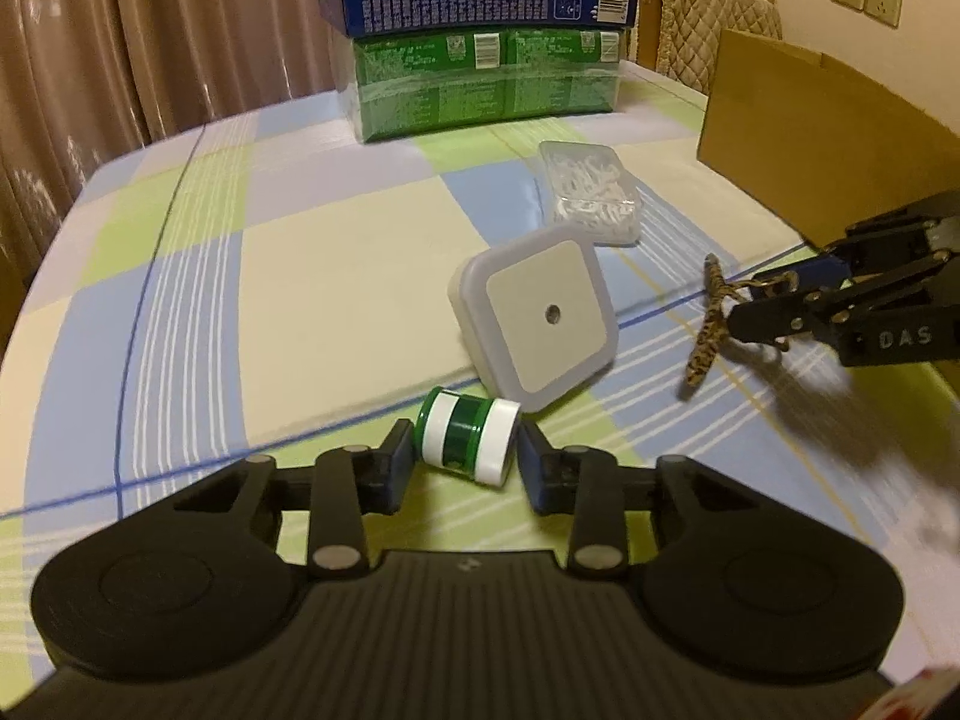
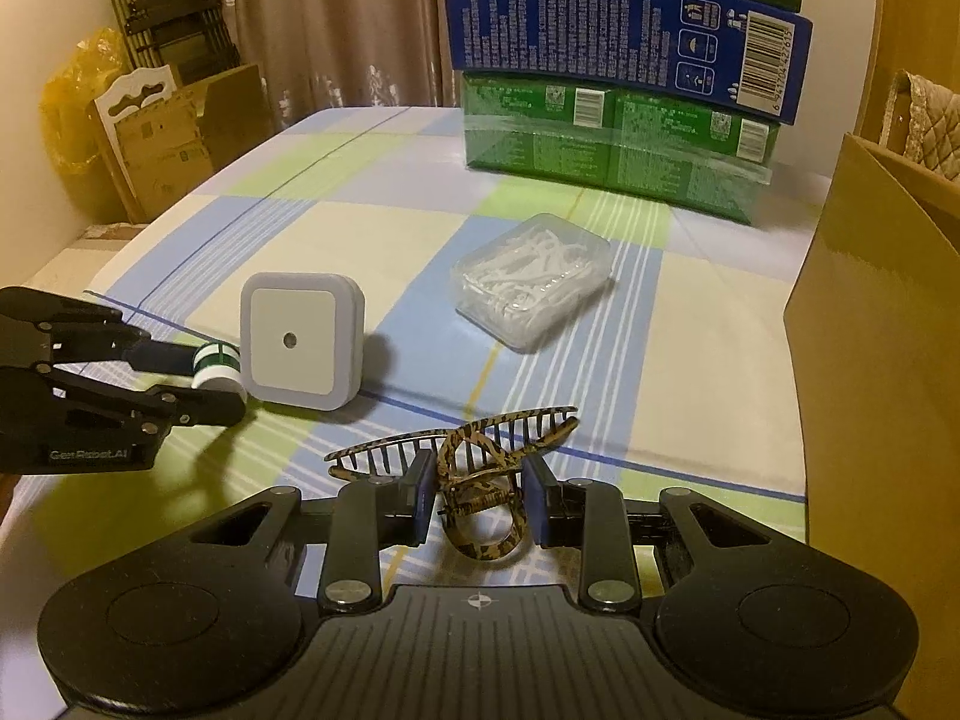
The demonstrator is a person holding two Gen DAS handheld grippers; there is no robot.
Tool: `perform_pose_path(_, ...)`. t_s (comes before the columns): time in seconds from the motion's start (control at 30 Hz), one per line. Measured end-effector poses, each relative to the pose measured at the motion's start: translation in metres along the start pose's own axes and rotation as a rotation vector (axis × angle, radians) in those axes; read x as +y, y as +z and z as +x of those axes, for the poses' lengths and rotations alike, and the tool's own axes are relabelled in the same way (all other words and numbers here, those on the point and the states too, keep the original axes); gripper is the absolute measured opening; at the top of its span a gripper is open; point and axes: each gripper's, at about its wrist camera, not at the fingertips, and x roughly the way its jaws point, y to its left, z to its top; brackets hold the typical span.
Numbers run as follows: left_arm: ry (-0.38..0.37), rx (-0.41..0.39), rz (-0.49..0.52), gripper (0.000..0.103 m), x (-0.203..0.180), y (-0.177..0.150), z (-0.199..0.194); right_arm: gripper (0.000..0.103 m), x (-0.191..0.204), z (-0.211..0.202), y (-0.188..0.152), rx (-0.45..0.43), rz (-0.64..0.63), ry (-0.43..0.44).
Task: Organize rigid objects
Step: 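Close the left tool on the green-and-white jar while the right tool lifts the brown strap, then carry the jar and brown strap with both tools over the cardboard box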
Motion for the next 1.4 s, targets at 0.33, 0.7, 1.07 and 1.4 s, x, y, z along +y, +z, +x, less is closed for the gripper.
perform_pose_path(0.33,0.033,0.027,-0.048,0.026,-0.018,-0.003,-0.029,0.027,0.005,-0.021,-0.002,-0.004,0.031,0.002)
perform_pose_path(0.7,0.046,-0.014,-0.128,0.026,-0.044,-0.002,-0.074,0.027,0.011,-0.069,-0.003,-0.075,0.071,-0.006)
perform_pose_path(1.07,0.025,-0.083,-0.141,0.026,-0.08,0.019,-0.13,0.027,0.016,-0.151,0.013,-0.182,0.06,-0.025)
perform_pose_path(1.4,-0.005,-0.143,-0.097,0.026,-0.124,0.058,-0.172,0.027,-0.008,-0.23,0.029,-0.275,0.025,-0.085)
